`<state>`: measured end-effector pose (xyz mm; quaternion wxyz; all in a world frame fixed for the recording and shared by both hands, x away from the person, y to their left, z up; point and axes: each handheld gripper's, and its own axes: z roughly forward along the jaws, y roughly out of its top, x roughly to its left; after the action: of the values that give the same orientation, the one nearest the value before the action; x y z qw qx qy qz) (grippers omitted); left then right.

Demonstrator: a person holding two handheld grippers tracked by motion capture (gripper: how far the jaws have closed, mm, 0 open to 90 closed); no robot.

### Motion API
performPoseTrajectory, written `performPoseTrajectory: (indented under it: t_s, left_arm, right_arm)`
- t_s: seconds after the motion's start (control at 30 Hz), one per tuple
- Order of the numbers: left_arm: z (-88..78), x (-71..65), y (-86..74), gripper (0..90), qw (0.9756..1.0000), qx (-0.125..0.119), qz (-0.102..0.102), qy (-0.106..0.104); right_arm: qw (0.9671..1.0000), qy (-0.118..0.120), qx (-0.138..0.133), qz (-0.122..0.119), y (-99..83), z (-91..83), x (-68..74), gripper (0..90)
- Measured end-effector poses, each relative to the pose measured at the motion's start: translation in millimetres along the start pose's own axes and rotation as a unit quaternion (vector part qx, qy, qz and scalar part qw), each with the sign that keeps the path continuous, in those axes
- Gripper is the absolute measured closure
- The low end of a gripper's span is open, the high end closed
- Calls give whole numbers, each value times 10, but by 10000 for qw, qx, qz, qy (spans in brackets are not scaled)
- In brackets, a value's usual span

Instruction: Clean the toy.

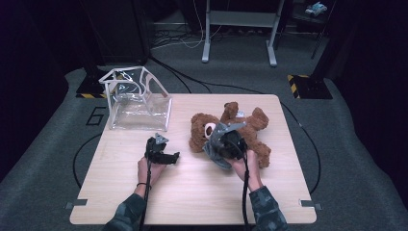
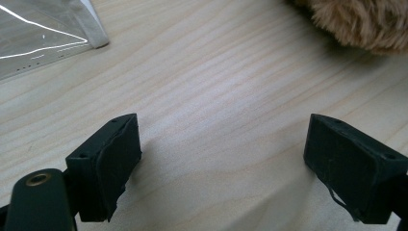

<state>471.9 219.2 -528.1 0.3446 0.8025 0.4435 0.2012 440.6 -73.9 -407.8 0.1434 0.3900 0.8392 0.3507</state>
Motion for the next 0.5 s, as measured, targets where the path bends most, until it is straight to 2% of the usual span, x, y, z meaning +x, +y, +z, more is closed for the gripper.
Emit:
performPoseTrajectory:
  t_s: [0.1,0.2,0.37,0.47,0.5]
  left_arm:
    - [-1,0,0,124,10000,5,2,-1]
    - [-3,2,0,124,10000,20,17,-8]
    - [-3,2,0,124,10000,19,14,-8]
    - [-4,-2,-1,124,10000,26,-9,-24]
    - [-3,-2,-1,124,10000,25,-13,-29]
  right_arm:
    - [9992,-204,-339,14,198,-129,-55,770]
    - [9983,-332,-472,38,378,-137,-117,770]
    - [9966,-592,-568,93,638,-13,-170,767]
    - [9947,-813,-629,7,748,95,-186,765]
    - [9952,-807,-562,9,776,139,-191,764]
